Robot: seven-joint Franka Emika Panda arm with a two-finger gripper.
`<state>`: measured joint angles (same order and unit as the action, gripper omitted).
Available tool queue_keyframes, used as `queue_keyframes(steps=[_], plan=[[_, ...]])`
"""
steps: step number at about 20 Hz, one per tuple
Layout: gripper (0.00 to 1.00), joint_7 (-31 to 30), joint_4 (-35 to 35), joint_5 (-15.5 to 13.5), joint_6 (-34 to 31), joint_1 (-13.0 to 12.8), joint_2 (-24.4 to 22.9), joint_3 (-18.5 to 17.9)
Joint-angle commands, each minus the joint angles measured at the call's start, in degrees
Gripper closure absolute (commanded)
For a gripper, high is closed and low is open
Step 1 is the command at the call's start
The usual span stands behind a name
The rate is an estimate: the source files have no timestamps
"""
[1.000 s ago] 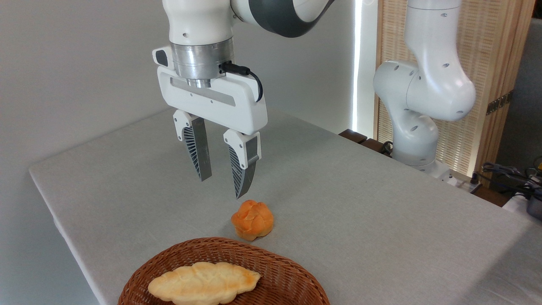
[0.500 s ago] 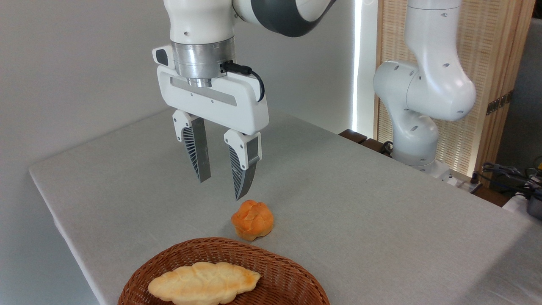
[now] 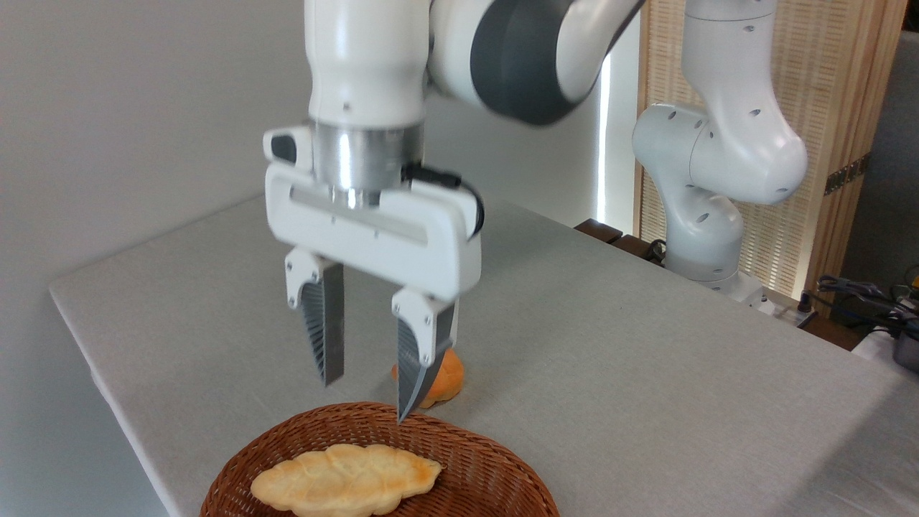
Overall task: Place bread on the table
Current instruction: 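Lower the open gripper down onto the pale bread roll in the basket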
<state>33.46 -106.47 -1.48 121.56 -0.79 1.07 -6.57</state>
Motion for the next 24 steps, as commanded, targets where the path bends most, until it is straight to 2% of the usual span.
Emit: queue_keyframes(steps=[1,2,4,5,7,10,24], plan=[[0.0,4.91,0.12,-0.02,5.79,-0.18,4.37,-0.11],[0.0,7.21,0.12,-0.1,5.88,-0.09,4.73,-0.11],[0.0,19.12,0.12,-0.1,5.45,-0.27,5.78,0.07],[0.0,21.79,0.04,-0.1,5.36,-0.27,5.96,0.16],[0.0,31.7,0.04,-0.1,4.49,-0.27,6.49,0.33],[0.0,38.5,0.04,-0.1,2.9,-0.27,7.02,0.33],[0.0,40.01,0.04,-0.02,3.42,-0.27,11.06,0.42]])
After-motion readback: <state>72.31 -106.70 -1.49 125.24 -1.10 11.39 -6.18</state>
